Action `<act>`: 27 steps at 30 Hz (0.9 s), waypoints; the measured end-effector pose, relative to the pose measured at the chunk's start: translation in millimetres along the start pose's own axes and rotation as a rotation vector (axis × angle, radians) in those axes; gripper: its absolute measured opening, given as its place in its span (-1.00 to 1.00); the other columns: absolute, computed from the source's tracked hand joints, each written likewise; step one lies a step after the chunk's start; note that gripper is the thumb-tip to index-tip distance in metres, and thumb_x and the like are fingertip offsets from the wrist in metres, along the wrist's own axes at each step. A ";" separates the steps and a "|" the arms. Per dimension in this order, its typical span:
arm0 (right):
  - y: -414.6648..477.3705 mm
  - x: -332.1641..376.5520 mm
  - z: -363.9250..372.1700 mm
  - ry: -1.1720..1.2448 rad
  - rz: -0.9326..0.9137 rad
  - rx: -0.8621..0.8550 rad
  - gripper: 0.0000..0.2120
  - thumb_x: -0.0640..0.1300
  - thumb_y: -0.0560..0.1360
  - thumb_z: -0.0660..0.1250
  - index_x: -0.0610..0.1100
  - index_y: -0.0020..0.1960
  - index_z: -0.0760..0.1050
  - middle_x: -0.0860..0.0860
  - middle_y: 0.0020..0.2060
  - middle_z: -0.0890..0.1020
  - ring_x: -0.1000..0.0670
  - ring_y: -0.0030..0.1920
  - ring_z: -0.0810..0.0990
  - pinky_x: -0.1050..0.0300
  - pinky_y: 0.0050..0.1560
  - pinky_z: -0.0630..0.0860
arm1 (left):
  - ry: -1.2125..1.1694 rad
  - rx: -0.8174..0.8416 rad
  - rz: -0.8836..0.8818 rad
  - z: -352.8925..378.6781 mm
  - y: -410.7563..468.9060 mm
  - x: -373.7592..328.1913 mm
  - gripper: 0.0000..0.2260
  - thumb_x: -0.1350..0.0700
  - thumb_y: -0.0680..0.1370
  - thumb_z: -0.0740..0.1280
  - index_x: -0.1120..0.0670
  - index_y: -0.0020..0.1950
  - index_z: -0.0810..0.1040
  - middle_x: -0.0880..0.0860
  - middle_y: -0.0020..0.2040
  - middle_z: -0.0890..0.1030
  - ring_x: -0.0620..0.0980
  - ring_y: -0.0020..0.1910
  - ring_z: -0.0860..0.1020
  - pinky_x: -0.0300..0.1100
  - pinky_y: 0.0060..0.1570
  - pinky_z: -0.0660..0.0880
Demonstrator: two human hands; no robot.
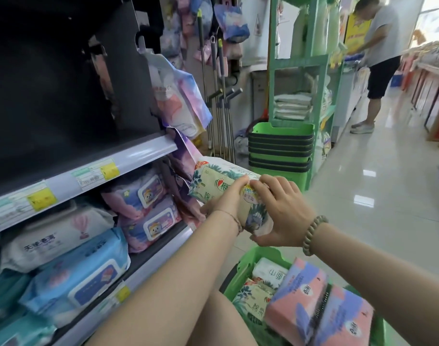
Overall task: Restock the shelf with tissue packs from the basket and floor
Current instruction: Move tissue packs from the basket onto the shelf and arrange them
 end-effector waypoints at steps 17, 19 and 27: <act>25.2 -21.1 -49.4 0.094 -0.241 -0.189 -0.06 0.15 0.12 0.45 -0.30 0.34 0.26 -0.20 0.18 0.39 -0.26 0.20 0.41 -0.20 0.19 0.46 | 0.520 -0.382 0.914 -94.5 -29.0 -56.3 -0.60 0.15 0.42 0.42 0.15 0.10 0.25 0.16 0.16 0.36 0.08 0.00 0.38 -0.20 -0.10 0.29; 27.7 -20.7 -54.0 0.112 -0.275 -0.218 -0.08 0.13 0.13 0.44 -0.31 0.34 0.26 -0.22 0.17 0.39 -0.26 0.21 0.40 -0.18 0.21 0.45 | 0.857 -0.380 1.267 -111.2 -36.9 -65.0 -0.43 0.05 0.33 0.46 0.18 0.20 0.27 0.19 0.24 0.31 0.16 0.15 0.36 -0.06 0.07 0.35; 53.1 1.6 -69.6 0.222 -0.457 -0.299 -0.12 0.15 0.18 0.38 -0.24 0.35 0.18 -0.13 0.20 0.29 -0.22 0.24 0.35 -0.02 0.31 0.38 | 1.618 -0.389 1.698 -159.3 -44.4 -103.5 -0.07 -0.34 0.19 0.29 0.09 0.45 0.18 0.08 0.47 0.24 0.18 0.44 0.23 0.10 0.13 0.26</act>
Point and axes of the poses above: each hand's wrist, its own y-axis towards the middle knuckle, its own z-axis out of the palm, x = y × z, the point moved 1 cm from there along y, towards the middle knuckle
